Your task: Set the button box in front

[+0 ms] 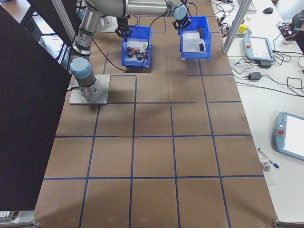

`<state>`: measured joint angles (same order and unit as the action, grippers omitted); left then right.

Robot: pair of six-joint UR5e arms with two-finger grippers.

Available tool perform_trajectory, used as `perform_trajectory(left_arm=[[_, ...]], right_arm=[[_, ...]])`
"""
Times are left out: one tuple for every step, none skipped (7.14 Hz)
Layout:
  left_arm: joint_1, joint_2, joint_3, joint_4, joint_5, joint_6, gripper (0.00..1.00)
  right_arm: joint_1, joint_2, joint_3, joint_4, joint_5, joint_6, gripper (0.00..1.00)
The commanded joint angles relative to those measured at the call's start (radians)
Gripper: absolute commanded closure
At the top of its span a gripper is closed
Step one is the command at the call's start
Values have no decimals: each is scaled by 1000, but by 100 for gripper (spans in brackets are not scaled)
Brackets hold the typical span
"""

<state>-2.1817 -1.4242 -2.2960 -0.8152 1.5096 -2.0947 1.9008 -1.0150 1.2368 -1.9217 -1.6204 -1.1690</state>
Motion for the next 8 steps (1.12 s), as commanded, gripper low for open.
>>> perform_trajectory(left_arm=[[138, 71, 7, 5, 87, 95, 100], [201, 83, 9, 4, 87, 207, 100], [277, 76, 30, 1, 86, 282, 100], [368, 41, 88, -7, 22, 324, 100], [435, 7, 157, -69, -59, 416, 100], [482, -72, 243, -105, -72, 453, 100], [490, -191, 351, -107, -74, 453, 100], [488, -300, 459, -108, -74, 449, 100]], right_arm=[[-148, -52, 13, 44, -1, -117, 94], [-220, -75, 29, 49, -1, -179, 94], [-279, -108, 65, 49, -1, -231, 94], [-345, -152, 123, 47, -1, -297, 94], [-403, -210, 203, 46, 0, -376, 94], [-455, -270, 290, 41, 2, -459, 94], [-512, -346, 387, 32, 13, -522, 94], [-564, -409, 479, 29, 17, -578, 94]])
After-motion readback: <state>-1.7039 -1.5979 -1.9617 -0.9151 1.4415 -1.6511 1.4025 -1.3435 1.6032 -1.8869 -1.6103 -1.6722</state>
